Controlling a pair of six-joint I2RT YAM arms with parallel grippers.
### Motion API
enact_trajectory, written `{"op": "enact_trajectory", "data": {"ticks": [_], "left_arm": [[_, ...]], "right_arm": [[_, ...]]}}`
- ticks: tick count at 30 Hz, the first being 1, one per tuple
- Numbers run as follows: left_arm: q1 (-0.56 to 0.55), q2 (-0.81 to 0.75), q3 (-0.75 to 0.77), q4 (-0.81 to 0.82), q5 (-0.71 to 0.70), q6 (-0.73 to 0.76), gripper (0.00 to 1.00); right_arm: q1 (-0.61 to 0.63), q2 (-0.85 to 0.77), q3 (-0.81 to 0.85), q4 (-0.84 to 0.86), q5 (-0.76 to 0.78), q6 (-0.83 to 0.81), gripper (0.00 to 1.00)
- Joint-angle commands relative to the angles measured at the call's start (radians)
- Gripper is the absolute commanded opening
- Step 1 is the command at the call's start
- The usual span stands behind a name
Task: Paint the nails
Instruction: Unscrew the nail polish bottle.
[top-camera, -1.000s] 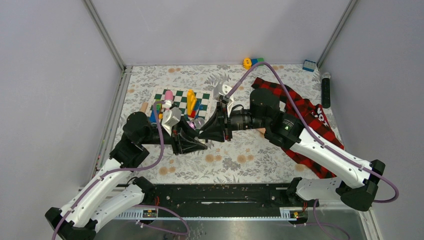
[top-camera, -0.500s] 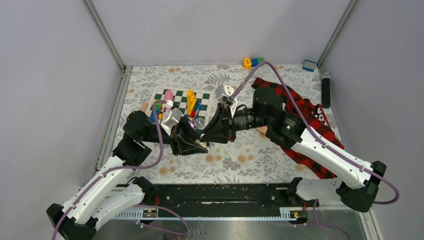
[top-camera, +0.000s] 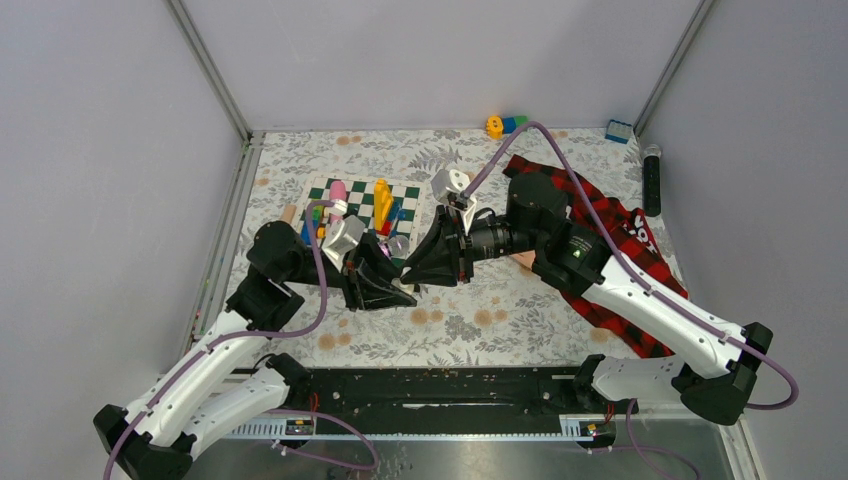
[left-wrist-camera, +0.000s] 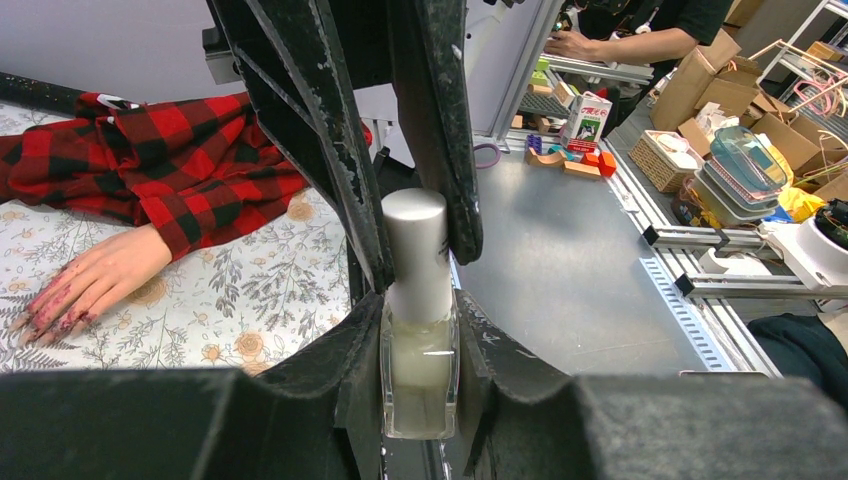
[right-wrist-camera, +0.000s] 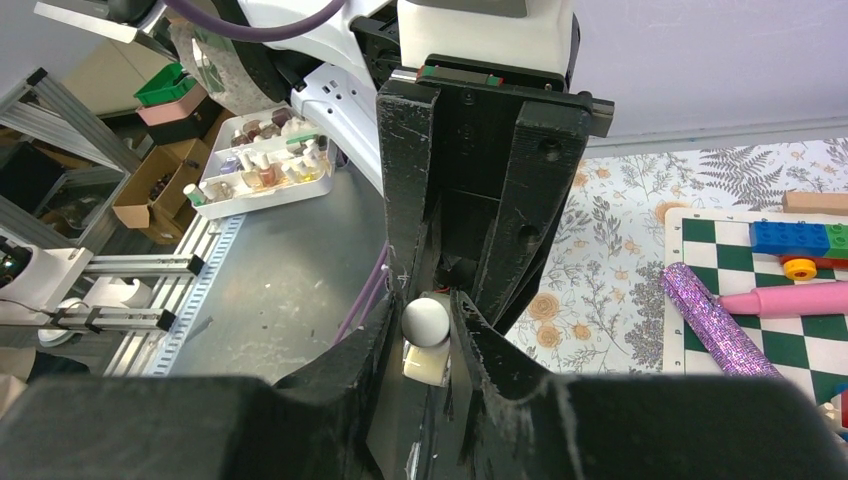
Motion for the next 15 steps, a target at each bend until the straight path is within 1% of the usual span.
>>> {"op": "enact_trajectory", "data": {"ticks": [1,13,14,15], "left_arm": [[0.004,0.016,0.005,-0.003,0.002,0.011,0.00],[0.004,0.011,0.008,-0.013,-0.013,0.019,0.00],[0.004,0.008,0.009,-0.019,-0.020,0.025,0.00],[0.004,0.005,0.010,-0.025,-0.026,0.029,0.00]], "right_arm": [[-0.010,-0.073,0.040,0.095,-0.102,0.023,0.00],[-0.012,-0.071,0.038,0.077,-0.102,0.027,0.00],[-0.012,-0.070,0.037,0.072,-0.099,0.027,0.05],[-0.012,-0.069,0.033,0.067,-0.094,0.026,0.19]]}}
